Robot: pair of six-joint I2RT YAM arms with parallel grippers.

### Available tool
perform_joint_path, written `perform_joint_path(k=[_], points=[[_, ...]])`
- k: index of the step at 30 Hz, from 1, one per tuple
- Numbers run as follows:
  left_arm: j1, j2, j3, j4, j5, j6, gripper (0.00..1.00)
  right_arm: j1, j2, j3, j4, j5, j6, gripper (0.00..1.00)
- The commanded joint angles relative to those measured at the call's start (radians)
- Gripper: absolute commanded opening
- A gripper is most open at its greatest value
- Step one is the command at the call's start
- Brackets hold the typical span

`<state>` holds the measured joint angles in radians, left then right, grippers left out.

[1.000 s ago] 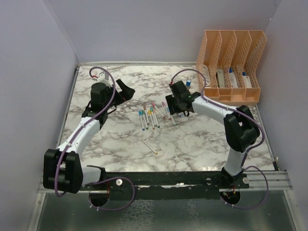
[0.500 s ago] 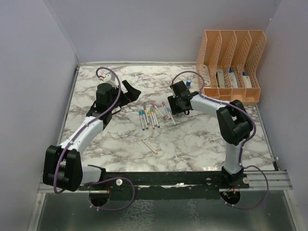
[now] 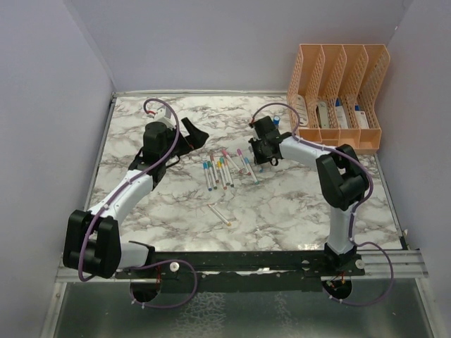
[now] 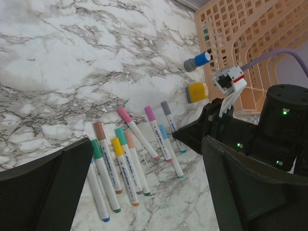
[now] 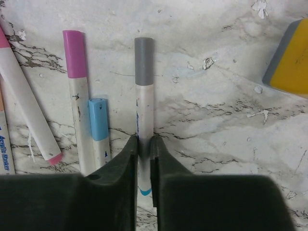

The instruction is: Open the pen caps

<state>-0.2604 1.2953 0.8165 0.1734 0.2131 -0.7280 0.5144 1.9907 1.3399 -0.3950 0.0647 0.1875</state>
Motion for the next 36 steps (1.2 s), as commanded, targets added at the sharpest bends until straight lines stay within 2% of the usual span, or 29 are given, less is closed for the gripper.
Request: perform_joint_path(k=[1,5,11,16,22,30,36], points=[[-0.033,0.017,-0.011,0.048,-0.009,-0.015,0.99,-0.024,0.043,-0.015,-0.014,-0.027,0.001,0.02],[-0.107,0.052,-0.008,0.079,-0.025,-0.049,0.99,-0.028,0.014,-0.017,0.010,0.002,-0.023,0.01],[-0.200,0.170,0.036,0.114,-0.055,-0.131,0.97,-0.025,-0.170,-0.074,0.090,-0.022,-0.058,0.01],[-0.216,0.271,0.089,0.167,-0.036,-0.194,0.94,-0.010,-0.296,-0.111,0.090,-0.124,-0.046,0.01],[-0.231,0.348,0.171,0.199,-0.015,-0.235,0.93,0.036,-0.370,-0.153,0.088,-0.206,-0.019,0.01],[-0.263,0.386,0.211,0.241,-0.001,-0.268,0.90,0.077,-0.417,-0.184,0.123,-0.263,0.013,0.01],[-0.283,0.387,0.184,0.249,0.006,-0.275,0.87,0.085,-0.451,-0.188,0.133,-0.285,0.020,0.01]])
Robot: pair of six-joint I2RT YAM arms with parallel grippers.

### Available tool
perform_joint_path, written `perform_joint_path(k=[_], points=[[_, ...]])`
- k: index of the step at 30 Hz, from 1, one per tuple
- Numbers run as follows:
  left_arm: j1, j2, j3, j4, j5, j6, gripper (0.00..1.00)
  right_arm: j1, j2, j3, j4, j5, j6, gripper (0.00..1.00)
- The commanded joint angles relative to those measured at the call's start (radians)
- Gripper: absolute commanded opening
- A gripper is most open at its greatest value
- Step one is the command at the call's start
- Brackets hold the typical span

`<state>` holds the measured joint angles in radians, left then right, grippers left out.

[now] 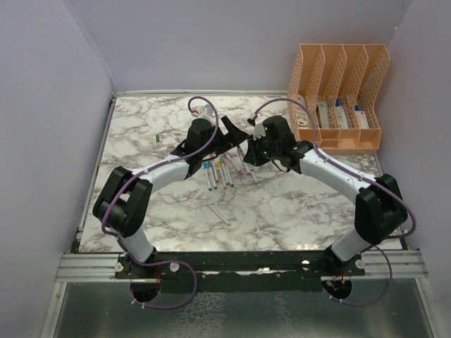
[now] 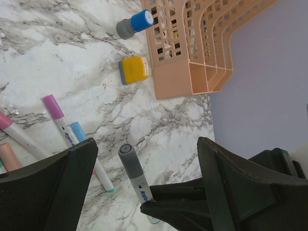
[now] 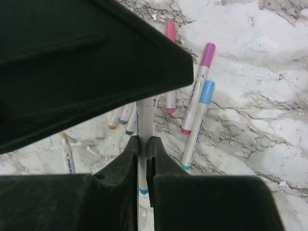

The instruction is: Open the pen caps

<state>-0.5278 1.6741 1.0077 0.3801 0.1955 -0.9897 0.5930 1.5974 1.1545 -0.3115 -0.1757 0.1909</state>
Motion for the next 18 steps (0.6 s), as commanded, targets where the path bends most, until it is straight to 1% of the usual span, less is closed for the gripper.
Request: perform_joint_path(k=[1,6,8,10,13,16,18], points=[[-0.018,0.007,-0.013,0.044,0.024,-0.013,0.86,0.007,-0.061,-0.003,0.049,-0.048,0.018,0.01],[-0.020,0.007,-0.024,0.056,0.023,-0.020,0.77,0.014,-0.066,0.001,0.052,-0.065,0.015,0.01],[-0.020,0.007,-0.023,0.062,0.020,-0.021,0.71,0.017,-0.066,0.000,0.053,-0.072,0.016,0.01],[-0.020,0.006,-0.021,0.068,0.019,-0.025,0.62,0.019,-0.069,0.000,0.055,-0.075,0.016,0.02],[-0.020,0.006,-0.021,0.075,0.018,-0.026,0.52,0.022,-0.072,-0.003,0.058,-0.080,0.016,0.01],[-0.020,0.008,-0.021,0.081,0.021,-0.029,0.39,0.022,-0.076,-0.005,0.059,-0.085,0.014,0.01],[-0.020,0.009,-0.022,0.084,0.022,-0.032,0.35,0.022,-0.079,-0.007,0.063,-0.085,0.015,0.01]])
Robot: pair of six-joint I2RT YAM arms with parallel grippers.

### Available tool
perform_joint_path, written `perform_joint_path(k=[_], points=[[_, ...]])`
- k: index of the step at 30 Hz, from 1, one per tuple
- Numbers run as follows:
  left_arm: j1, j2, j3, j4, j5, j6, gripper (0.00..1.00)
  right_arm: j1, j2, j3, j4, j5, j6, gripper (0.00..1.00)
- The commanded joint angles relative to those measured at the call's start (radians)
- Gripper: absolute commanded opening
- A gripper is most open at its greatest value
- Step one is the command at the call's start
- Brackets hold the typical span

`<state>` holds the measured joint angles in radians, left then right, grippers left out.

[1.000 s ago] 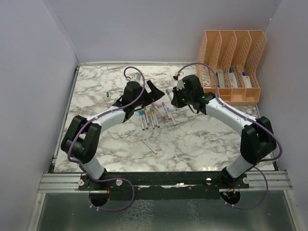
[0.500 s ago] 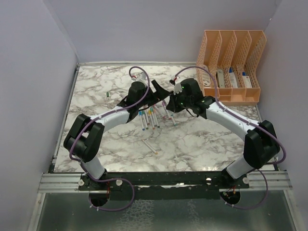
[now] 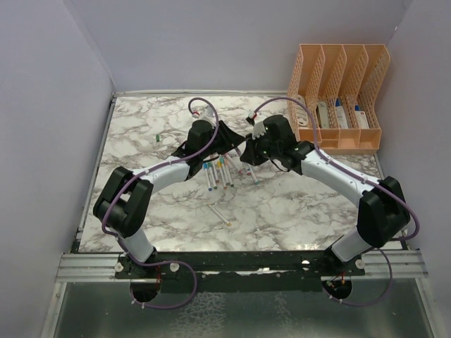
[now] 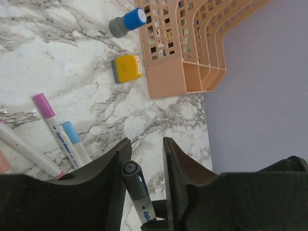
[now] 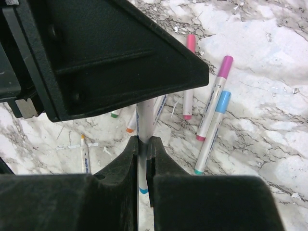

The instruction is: Open the pen caps

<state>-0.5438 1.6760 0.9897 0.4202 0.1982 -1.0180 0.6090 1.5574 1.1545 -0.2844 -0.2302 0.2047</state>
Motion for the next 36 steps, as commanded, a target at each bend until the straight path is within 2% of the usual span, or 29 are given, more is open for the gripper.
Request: perform_joint_path(k=[1,6,10,13,14,15,17,19,20,25,28,32,36], points=[[-0.004,0.007,-0.007,0.046,0.020,-0.005,0.32,0.006,-0.040,-0.009,0.036,-0.028,0.002,0.01],[-0.005,0.004,-0.014,0.049,0.022,-0.005,0.18,0.007,-0.043,-0.013,0.035,-0.022,0.002,0.01],[-0.005,0.002,-0.017,0.051,0.024,-0.008,0.00,0.007,-0.045,-0.016,0.040,-0.023,0.003,0.01],[-0.005,0.001,-0.021,0.052,0.024,-0.010,0.00,0.007,-0.048,-0.015,0.039,-0.019,0.005,0.01],[-0.004,0.000,-0.022,0.052,0.024,-0.008,0.00,0.007,-0.048,-0.015,0.038,-0.017,0.006,0.07],[-0.004,-0.002,-0.024,0.053,0.024,-0.009,0.00,0.007,-0.048,-0.014,0.039,-0.016,0.006,0.18],[-0.006,-0.007,-0.025,0.056,0.025,-0.010,0.00,0.007,-0.043,-0.008,0.038,-0.019,0.006,0.46],[-0.010,-0.013,-0.023,0.060,0.028,-0.008,0.00,0.007,-0.036,-0.004,0.038,-0.023,0.008,0.59],[-0.014,-0.015,-0.022,0.060,0.029,-0.008,0.00,0.007,-0.030,0.000,0.038,-0.025,0.012,0.61],[-0.043,-0.016,-0.009,0.061,0.028,-0.010,0.00,0.007,0.005,0.017,0.048,-0.034,0.022,0.62],[-0.058,-0.013,-0.006,0.069,0.024,-0.015,0.00,0.007,0.020,0.028,0.048,-0.039,0.027,0.59],[-0.066,-0.014,-0.005,0.075,0.018,-0.023,0.00,0.007,0.029,0.028,0.064,-0.037,0.034,0.49],[-0.070,-0.019,-0.004,0.079,0.015,-0.027,0.00,0.007,0.032,0.024,0.074,-0.036,0.039,0.34]])
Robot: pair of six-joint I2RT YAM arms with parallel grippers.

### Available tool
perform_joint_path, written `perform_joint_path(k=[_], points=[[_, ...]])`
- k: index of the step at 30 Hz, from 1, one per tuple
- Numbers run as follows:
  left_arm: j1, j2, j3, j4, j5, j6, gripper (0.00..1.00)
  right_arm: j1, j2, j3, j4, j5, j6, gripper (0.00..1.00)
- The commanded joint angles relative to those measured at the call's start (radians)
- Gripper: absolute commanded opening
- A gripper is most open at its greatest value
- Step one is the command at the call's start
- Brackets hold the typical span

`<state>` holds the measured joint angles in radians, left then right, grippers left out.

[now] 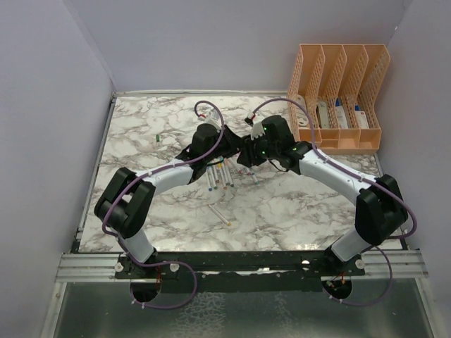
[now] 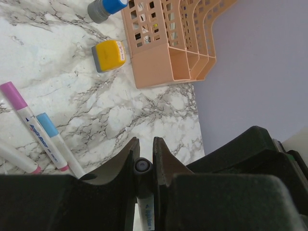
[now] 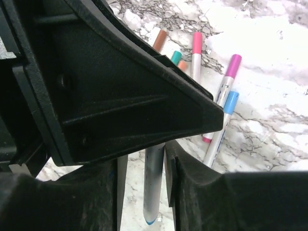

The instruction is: Open the pen caps

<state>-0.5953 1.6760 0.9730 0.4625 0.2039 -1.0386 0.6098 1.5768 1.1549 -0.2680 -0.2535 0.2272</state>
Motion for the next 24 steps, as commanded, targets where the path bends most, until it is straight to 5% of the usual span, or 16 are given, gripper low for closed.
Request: perform_joint_path(k=[1,6,10,24], points=[[-0.018,-0.019,0.014,0.038,0.011,-0.009,0.00,0.005,0.012,0.022,0.062,-0.013,0.017,0.30],[-0.021,-0.013,0.013,0.047,0.019,-0.011,0.00,0.006,0.012,0.020,0.067,-0.014,0.020,0.02],[-0.004,-0.019,0.009,0.042,-0.016,0.008,0.00,0.005,0.003,0.015,0.046,-0.012,0.012,0.01],[0.323,0.074,0.198,-0.090,0.047,0.106,0.00,0.015,-0.148,-0.222,0.013,-0.088,0.039,0.01]])
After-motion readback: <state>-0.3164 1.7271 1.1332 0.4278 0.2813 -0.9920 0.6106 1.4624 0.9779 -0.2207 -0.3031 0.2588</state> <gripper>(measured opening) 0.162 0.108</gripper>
